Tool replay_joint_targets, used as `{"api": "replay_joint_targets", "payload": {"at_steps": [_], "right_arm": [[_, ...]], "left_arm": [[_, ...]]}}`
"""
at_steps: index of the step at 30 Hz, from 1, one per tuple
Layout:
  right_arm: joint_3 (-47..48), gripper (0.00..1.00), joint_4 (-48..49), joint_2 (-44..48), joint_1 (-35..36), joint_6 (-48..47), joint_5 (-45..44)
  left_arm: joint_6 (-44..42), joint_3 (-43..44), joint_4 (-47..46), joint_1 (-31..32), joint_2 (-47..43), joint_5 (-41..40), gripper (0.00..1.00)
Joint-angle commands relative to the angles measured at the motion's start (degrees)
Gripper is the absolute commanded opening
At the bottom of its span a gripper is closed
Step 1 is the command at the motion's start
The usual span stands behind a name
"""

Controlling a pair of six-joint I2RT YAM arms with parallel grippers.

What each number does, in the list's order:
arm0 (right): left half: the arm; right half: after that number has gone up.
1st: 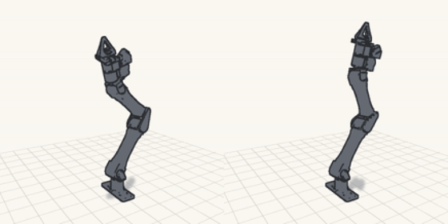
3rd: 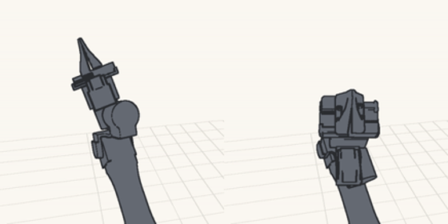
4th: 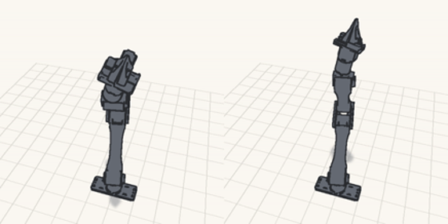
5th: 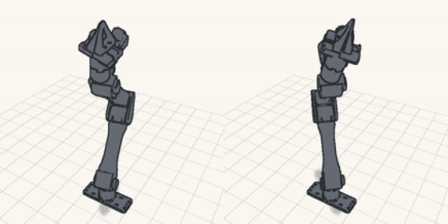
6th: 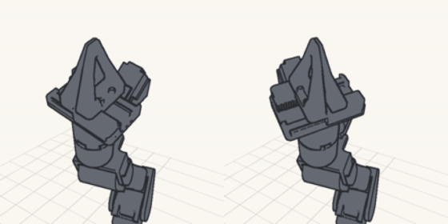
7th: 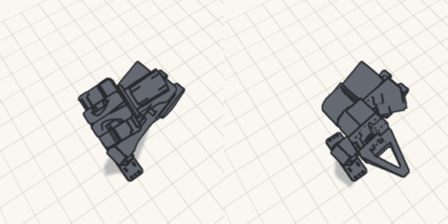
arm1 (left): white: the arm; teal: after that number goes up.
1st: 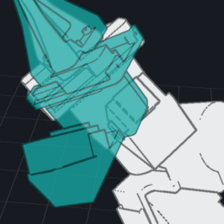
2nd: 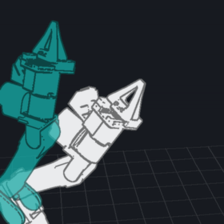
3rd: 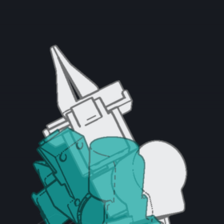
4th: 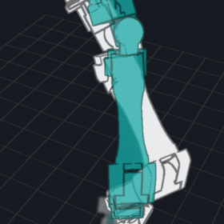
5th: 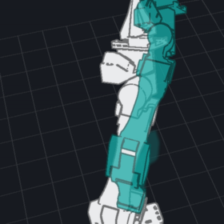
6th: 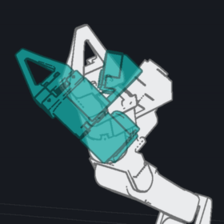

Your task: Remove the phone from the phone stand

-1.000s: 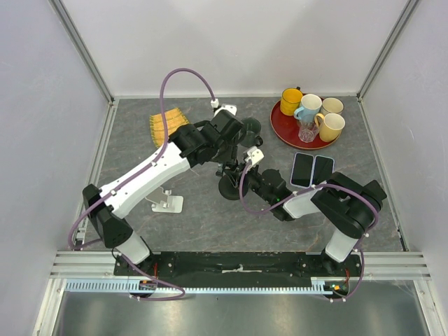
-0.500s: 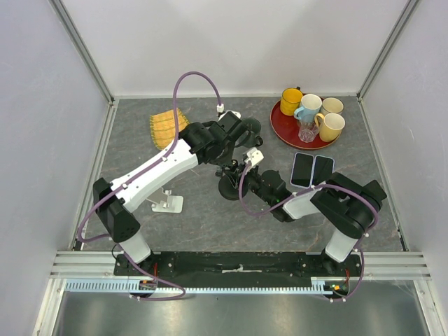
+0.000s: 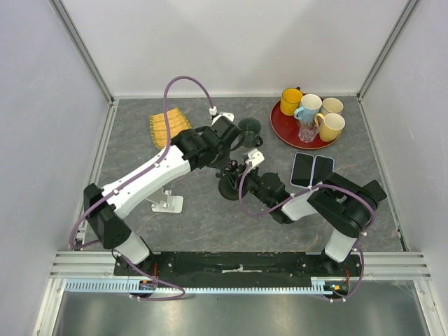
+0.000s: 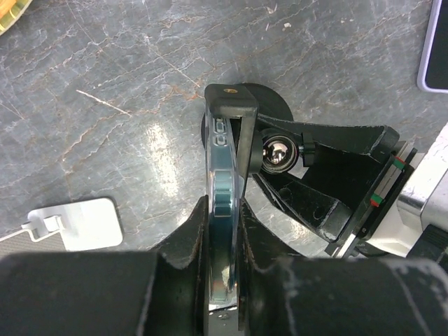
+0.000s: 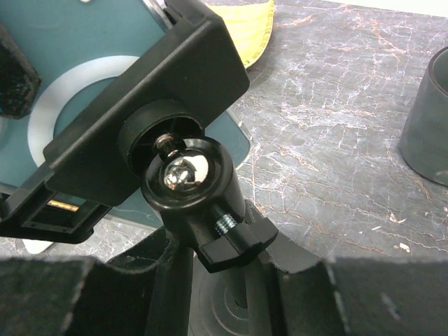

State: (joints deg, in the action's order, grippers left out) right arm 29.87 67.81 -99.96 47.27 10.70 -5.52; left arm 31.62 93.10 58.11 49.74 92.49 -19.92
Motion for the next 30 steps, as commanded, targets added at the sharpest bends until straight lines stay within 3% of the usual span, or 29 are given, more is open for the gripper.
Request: {"api": "replay_joint_targets", "payload": {"at_steps": [1, 6, 12, 30], "right_arm": [[-1.66, 0.0, -13.14, -3.75, -0.86, 8.54, -7.21], [-0.6, 0.0, -15.25, -4.54, -0.86, 11.45, -9.77], [-1.13, 0.0, -15.6, -4.54, -0.86, 12.77, -11.44], [-5.78, 0.0, -13.93, -3.92, -0.86, 13.73, -13.73]], "left_arm": [[8.28, -5.47, 3.59, 0.89, -4.5, 4.71, 0.02], [10.74, -7.31, 4.64, 2.12, -5.65, 6.13, 0.02], [11.98, -5.39, 9.21, 1.77, -5.48, 0.07, 0.02], [12.07, -11.45, 8.6, -5.52, -10.13, 1.64, 0.02]]}}
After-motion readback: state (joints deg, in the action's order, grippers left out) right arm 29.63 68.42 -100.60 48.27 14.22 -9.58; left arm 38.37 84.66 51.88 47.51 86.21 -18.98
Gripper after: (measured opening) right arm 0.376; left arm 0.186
